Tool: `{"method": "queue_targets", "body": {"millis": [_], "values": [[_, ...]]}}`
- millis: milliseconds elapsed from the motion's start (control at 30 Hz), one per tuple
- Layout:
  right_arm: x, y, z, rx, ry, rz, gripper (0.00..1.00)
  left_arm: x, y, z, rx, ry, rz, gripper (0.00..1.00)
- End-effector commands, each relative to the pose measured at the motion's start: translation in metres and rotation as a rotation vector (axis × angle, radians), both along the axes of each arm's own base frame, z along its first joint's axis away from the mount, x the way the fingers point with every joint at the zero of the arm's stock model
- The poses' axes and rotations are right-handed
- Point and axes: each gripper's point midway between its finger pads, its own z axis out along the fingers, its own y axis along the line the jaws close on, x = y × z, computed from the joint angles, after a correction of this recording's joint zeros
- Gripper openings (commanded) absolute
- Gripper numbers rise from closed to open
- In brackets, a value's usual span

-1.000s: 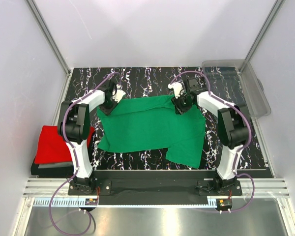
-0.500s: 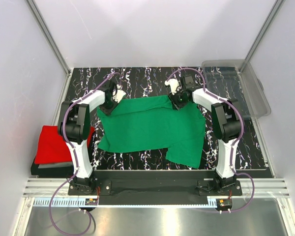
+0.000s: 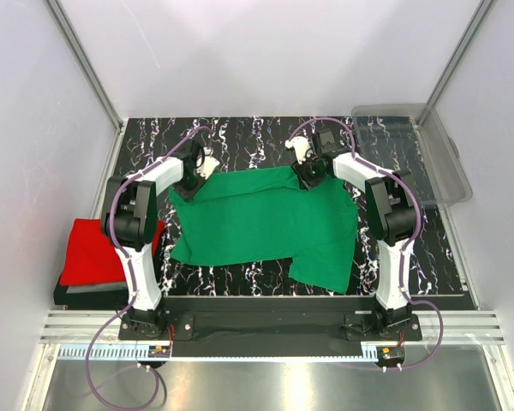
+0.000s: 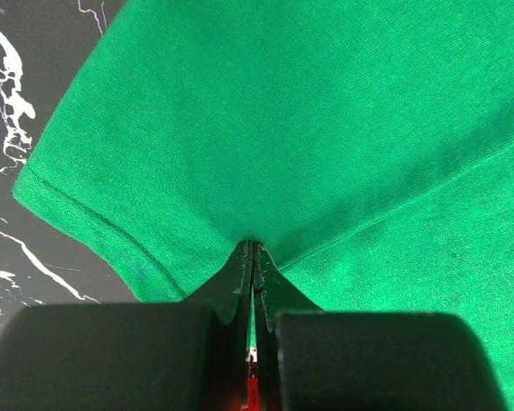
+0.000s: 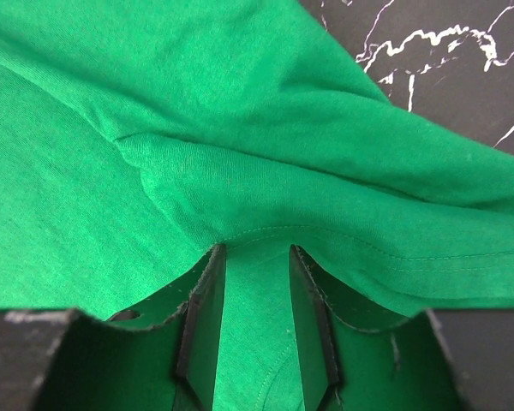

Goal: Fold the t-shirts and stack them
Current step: Fold the tshirt

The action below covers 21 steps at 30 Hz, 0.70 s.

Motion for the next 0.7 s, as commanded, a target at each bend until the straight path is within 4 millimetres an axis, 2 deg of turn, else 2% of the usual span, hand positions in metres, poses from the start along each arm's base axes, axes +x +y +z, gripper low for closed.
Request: {"method": "queue_targets", "body": {"millis": [0,333,667], "values": [[0.01,0.011,0.016,0.011,-0.04,0.024,0.42,-0.001,-0.001,-0.007,0.002,0.013,0.004,0.0],[0.003,0.014,0.025,0.029,-0.028,0.041,0.42,0.0,-0.001,-0.009,0.004,0.019,0.004,0.0],[0.004,0.015,0.012,0.024,0.016,0.036,0.42,0.001,-0.002,-0.01,0.005,0.017,0.005,0.0]]}}
